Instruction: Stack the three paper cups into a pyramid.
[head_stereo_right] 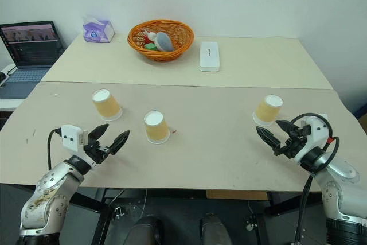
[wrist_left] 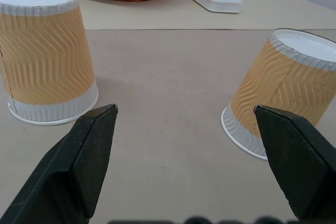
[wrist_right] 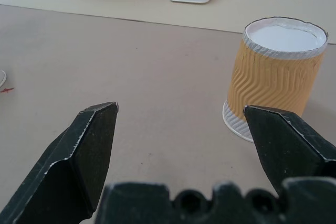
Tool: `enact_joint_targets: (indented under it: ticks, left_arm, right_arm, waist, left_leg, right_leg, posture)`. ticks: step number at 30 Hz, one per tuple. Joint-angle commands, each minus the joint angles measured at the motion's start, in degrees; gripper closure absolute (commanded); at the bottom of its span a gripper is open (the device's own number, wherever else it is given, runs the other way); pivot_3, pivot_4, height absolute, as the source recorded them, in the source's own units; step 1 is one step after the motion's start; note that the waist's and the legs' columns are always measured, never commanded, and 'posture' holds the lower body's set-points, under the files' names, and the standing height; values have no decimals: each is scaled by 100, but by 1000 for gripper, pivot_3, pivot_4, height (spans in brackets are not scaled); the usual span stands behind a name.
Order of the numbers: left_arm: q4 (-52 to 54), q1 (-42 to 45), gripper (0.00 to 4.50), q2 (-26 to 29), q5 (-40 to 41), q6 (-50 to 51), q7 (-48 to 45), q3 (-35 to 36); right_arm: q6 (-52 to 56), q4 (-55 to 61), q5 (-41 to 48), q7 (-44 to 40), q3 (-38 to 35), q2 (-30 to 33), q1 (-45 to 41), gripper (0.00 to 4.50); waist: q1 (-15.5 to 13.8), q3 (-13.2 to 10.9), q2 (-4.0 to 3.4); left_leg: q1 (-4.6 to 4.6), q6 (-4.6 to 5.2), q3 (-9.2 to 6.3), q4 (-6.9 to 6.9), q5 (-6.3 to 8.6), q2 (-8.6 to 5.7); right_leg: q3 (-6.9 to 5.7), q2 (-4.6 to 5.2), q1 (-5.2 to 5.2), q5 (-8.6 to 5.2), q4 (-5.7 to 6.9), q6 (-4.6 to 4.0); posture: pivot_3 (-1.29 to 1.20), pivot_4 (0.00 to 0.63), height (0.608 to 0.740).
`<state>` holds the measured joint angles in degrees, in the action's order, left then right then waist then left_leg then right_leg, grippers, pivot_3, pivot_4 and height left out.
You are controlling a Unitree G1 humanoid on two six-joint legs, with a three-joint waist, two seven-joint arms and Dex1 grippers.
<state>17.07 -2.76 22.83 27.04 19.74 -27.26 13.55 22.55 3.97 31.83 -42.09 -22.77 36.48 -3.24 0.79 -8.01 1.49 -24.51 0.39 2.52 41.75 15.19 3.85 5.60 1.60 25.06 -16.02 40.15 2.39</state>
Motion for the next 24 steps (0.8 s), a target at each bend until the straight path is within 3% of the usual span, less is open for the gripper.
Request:
enact_joint_targets:
  ticks: [1, 8, 14, 19, 24]
  left_arm:
    - [223, 103, 72, 127, -25, -80, -85, 2]
    - [135, 281, 72, 778, 156, 225, -900, -236]
    - [-8, 418, 72, 1378, 513, 634, -1894, -423]
    - [-448, 901, 72, 1383, 209, 400, -2042, -569]
    - [-876, 1440, 72, 1086, -17, 109, -1884, -658]
  right_arm:
    - [-143, 114, 43, -37, -96, 18, -55, 0]
    - [75, 320, 209, -328, 33, 152, -187, 0]
    - [757, 1146, 662, -1407, 605, 844, -124, 0]
    - [724, 1188, 468, -2013, 1098, 1330, -494, 0]
    - [629, 988, 342, -2154, 1498, 1187, -1184, 0]
  waist:
    - [0, 0, 0]
    - [4, -2, -2]
    - [9, -7, -7]
    - [-12, -11, -1]
    - [-10, -16, 8]
  left_leg:
    - [0, 0, 0, 0, 0, 0]
    - [0, 0, 1, 0, 0, 0]
    - [-1, 0, 1, -4, 0, 1]
    - [2, 0, 0, -2, 0, 0]
    - [0, 0, 1, -3, 0, 1]
  right_leg:
    - [0, 0, 0, 0, 0, 0]
    - [0, 0, 1, 0, -1, 0]
    - [0, -1, 7, -3, 0, -3]
    - [-3, 2, -1, -3, -4, -2]
    - [-3, 1, 2, -2, -7, -2]
  posture:
    - [0, 150, 675]
    - [0, 150, 675]
    - [0, 150, 675]
    - [0, 150, 675]
    - [0, 150, 675]
